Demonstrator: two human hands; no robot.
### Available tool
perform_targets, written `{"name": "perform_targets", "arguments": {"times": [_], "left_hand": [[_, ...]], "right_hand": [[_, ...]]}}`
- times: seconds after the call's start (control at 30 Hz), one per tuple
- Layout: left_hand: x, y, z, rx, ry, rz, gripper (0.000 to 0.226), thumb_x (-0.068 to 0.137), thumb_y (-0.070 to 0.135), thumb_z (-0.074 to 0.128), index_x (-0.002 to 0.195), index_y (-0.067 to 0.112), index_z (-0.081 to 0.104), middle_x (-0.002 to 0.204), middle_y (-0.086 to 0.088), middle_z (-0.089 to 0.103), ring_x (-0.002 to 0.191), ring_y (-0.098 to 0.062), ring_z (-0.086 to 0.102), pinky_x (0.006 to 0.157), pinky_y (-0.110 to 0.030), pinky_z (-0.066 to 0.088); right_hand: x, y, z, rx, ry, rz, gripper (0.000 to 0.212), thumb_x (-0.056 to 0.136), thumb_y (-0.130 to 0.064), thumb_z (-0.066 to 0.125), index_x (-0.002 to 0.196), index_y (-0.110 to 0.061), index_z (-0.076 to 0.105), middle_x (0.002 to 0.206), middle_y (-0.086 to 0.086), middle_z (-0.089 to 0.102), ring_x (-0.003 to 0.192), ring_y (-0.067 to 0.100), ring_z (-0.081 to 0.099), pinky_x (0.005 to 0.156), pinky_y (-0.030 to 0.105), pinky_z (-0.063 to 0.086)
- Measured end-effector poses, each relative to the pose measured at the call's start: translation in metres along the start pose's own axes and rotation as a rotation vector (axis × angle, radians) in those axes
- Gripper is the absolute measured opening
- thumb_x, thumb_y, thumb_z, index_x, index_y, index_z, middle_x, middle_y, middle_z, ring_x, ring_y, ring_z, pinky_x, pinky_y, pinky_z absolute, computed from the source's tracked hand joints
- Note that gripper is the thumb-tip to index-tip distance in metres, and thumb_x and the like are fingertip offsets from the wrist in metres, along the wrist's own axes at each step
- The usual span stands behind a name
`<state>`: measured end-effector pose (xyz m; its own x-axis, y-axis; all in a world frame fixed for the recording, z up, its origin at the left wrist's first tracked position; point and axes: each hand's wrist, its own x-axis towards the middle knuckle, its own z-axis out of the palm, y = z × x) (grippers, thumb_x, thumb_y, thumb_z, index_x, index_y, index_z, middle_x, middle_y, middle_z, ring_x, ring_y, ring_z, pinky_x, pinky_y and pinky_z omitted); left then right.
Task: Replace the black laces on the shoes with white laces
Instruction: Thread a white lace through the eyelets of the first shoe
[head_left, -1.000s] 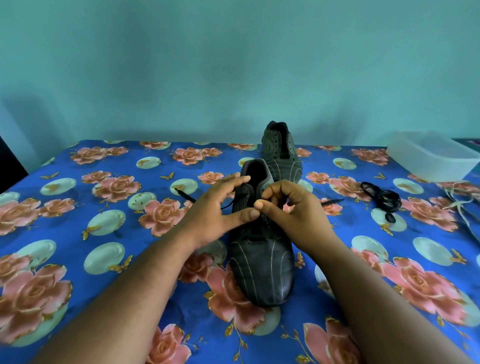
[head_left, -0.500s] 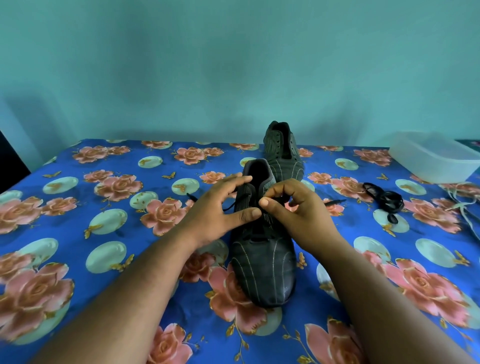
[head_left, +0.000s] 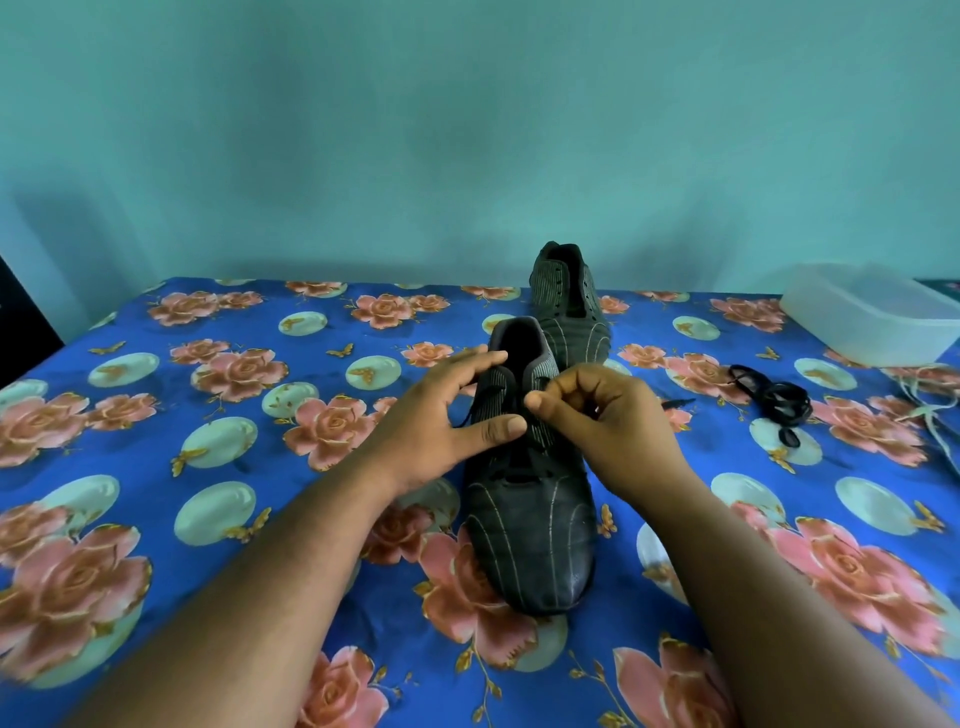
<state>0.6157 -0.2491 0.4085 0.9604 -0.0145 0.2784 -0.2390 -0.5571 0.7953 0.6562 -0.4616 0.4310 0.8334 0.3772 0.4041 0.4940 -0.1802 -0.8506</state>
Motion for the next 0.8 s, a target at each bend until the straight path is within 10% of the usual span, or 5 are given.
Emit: {"name": "perform_targets", "arguments": {"times": [0.33, 0.5, 0.8], "left_hand": [[-0.001, 0.004, 0.0, -0.031, 0.0, -0.018, 0.083, 0.068, 0.08, 0.071, 0.142, 0.053, 0.047, 0.16, 0.012, 0.037, 0.146, -0.003, 0.037, 0.122, -0.042, 0.033], [-0.001, 0.004, 0.0, -0.035, -0.004, -0.015, 0.081, 0.07, 0.078, 0.072, 0.142, 0.054, 0.046, 0.162, 0.011, 0.035, 0.147, -0.005, 0.035, 0.122, -0.045, 0.032], [0.001, -0.001, 0.002, -0.039, 0.01, -0.008, 0.087, 0.063, 0.087, 0.068, 0.141, 0.057, 0.046, 0.16, 0.012, 0.037, 0.146, -0.004, 0.037, 0.12, -0.047, 0.035]], "right_hand": [[0.008, -0.009, -0.016, 0.825, 0.233, 0.078, 0.024, 0.097, -0.022, 0.052, 0.075, -0.021, 0.061, 0.067, 0.0, 0.049, 0.072, 0.023, 0.049, 0.071, 0.039, 0.039], [0.002, -0.006, -0.015, 0.324, 0.213, 0.164, 0.03, 0.093, -0.047, 0.064, 0.081, -0.021, 0.059, 0.063, -0.006, 0.045, 0.059, 0.019, 0.047, 0.045, 0.021, 0.038], [0.001, 0.006, -0.006, -0.182, 0.089, -0.207, 0.02, 0.086, -0.049, 0.072, 0.08, -0.031, 0.068, 0.08, -0.009, 0.064, 0.087, 0.011, 0.057, 0.077, 0.025, 0.043]]}}
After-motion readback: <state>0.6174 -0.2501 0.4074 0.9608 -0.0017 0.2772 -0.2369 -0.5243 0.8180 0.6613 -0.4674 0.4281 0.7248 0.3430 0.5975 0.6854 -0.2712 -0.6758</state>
